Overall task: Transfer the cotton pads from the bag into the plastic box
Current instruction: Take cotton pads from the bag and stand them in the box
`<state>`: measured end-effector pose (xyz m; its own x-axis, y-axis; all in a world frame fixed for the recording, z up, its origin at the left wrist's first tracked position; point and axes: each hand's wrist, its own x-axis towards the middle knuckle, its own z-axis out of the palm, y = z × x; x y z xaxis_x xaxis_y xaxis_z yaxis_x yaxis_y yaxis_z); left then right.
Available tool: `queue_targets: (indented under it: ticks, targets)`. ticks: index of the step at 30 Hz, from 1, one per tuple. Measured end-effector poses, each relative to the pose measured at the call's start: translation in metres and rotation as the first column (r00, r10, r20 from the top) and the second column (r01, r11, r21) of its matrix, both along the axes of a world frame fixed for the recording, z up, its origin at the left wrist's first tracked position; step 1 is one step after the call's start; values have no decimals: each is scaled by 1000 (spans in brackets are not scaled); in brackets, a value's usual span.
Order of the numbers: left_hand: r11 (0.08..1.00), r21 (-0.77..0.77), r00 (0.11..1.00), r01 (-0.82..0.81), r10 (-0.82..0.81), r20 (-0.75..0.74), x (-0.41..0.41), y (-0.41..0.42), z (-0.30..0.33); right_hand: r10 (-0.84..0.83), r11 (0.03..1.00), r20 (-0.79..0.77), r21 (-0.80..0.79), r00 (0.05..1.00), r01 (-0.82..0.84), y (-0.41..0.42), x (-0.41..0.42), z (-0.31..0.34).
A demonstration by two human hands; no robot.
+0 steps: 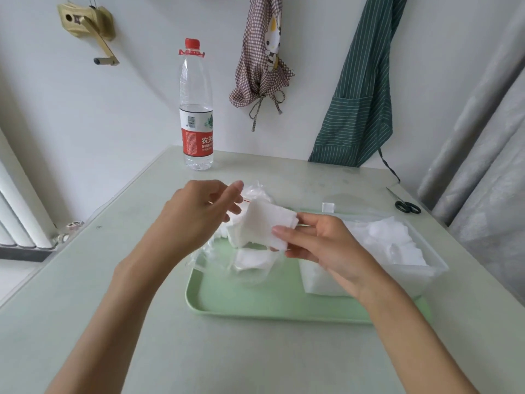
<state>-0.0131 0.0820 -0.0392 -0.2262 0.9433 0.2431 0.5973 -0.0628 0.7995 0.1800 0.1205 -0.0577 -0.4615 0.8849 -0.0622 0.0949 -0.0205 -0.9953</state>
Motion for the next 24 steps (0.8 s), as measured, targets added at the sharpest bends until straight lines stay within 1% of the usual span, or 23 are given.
queue_targets:
  ticks: [2, 5, 9, 11, 15, 17, 20, 24]
  targets:
    - [996, -32, 993, 87, -85, 81, 14, -1, 2, -12, 1000, -19, -22, 1000, 12, 2, 12, 0]
    - [972, -75, 971, 221, -213, 109, 36, 8, -4, -33, 999, -13, -7, 999, 33, 6, 31, 0]
    - [958, -77, 956, 276, -265, 128, 65, 34, -14, -122, 990, -1, 67, 993, 122, 12, 59, 5]
    - [952, -71, 949, 297, -286, 134, 87, 52, -13, -237, 962, 2, 141, 971, 235, 21, 79, 10]
    - [956, -72, 958, 283, -278, 75, 137, 95, -4, -498, 839, -4, 253, 867, 483, 50, 119, 15]
    - [950, -109, 956, 294, -293, 22, 158, 114, -3, -585, 778, 23, 299, 811, 552, 63, 135, 12]
    - [931, -202, 944, 304, -323, -71, 180, 133, -6, -643, 736, 137, 384, 753, 558, 74, 157, 2]
    - [913, -309, 923, 267, -334, -190, 195, 138, -12, -618, 747, 279, 502, 735, 437, 78, 171, -12]
